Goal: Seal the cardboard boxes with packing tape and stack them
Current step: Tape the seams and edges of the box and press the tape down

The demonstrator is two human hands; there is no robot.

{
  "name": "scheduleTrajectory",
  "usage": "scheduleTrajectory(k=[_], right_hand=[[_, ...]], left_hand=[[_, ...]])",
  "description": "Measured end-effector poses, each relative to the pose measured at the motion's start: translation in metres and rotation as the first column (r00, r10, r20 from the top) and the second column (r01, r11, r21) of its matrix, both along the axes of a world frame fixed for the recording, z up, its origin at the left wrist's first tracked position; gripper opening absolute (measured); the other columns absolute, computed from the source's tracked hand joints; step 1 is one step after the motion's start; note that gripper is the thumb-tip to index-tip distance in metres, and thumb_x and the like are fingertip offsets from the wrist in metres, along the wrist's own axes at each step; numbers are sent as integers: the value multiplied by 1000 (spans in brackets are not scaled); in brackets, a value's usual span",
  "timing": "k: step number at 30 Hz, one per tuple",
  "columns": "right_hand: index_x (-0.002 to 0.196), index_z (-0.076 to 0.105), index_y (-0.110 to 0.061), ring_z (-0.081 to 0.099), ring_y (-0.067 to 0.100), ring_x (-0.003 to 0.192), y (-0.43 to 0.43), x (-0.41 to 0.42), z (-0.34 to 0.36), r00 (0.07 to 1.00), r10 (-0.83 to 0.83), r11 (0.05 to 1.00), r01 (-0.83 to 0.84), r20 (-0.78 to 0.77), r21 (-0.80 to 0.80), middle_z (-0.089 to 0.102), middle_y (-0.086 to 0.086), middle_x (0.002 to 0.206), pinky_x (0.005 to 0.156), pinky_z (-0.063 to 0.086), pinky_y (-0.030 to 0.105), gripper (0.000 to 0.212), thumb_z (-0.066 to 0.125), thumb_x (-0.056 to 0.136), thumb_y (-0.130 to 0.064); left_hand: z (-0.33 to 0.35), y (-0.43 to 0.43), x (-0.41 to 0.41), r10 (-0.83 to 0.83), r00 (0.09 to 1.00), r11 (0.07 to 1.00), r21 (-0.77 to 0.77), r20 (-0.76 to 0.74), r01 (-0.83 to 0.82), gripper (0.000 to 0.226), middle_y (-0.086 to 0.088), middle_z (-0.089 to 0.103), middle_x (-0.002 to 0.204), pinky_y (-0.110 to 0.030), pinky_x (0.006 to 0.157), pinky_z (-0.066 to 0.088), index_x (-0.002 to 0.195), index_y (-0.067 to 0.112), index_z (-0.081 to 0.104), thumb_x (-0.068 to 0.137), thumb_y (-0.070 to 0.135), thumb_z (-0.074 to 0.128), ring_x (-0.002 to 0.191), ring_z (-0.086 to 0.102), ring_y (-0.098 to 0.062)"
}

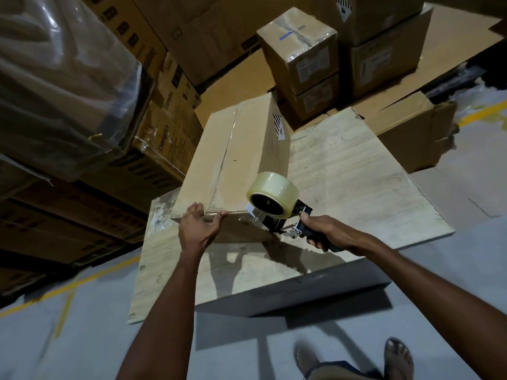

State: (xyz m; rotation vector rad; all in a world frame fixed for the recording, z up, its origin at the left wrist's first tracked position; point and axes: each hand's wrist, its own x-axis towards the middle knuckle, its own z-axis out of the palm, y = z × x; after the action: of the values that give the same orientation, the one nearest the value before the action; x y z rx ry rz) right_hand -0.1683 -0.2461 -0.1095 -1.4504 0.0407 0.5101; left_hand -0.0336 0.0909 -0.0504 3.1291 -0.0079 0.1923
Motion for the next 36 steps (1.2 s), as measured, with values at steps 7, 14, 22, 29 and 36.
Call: scheduleTrajectory(k=[7, 14, 22, 29, 36], right_hand=[[93, 62, -10, 48, 18, 58, 3, 12, -15, 999, -52, 998, 52, 14, 19, 60, 8, 73, 56, 40, 32, 70, 39, 93, -76], [103, 64, 1, 46, 18, 57, 8, 16, -39, 961, -80, 919, 174, -263, 354, 54, 8, 73, 52, 40, 31, 86, 36, 94, -80], [94, 61, 0, 42, 15, 49, -4, 17, -81, 864, -164, 767, 415, -476, 489, 50, 6, 67, 45, 39, 27, 79, 29, 101, -72], [92, 61, 0, 41, 14, 49, -14, 42, -113, 770, -226, 563, 603, -597, 565, 50, 5, 68, 44, 39, 27, 84, 24, 99, -76], [100, 65, 7, 50, 19, 54, -12, 49, -125, 700, -283, 483, 695, -655, 533, 57, 13, 73, 48, 47, 29, 92, 20, 102, -73]], left_hand=[[-11, -13, 0, 13, 995, 1000, 16, 98, -14, 97, -13, 67, 113, -43, 89, 53, 109, 6, 65, 83, 92, 32, 108, 61, -33], [-14, -25, 4, 104, 991, 995, -6, 84, -104, 112, -16, 67, 121, -48, 99, 51, 120, 0, 66, 79, 96, 26, 117, 59, -36], [-10, -27, 2, 110, 992, 993, 38, 55, -112, 117, -15, 65, 126, -49, 100, 50, 127, 2, 63, 77, 98, 18, 120, 57, -35], [-8, -31, 2, 118, 992, 990, 76, 55, -122, 115, -16, 62, 132, -49, 102, 47, 131, 4, 59, 77, 96, 15, 125, 55, -35], [-7, -28, 3, 114, 992, 991, 61, 50, -117, 118, -16, 59, 135, -50, 105, 46, 134, 4, 57, 76, 97, 14, 129, 52, -36]])
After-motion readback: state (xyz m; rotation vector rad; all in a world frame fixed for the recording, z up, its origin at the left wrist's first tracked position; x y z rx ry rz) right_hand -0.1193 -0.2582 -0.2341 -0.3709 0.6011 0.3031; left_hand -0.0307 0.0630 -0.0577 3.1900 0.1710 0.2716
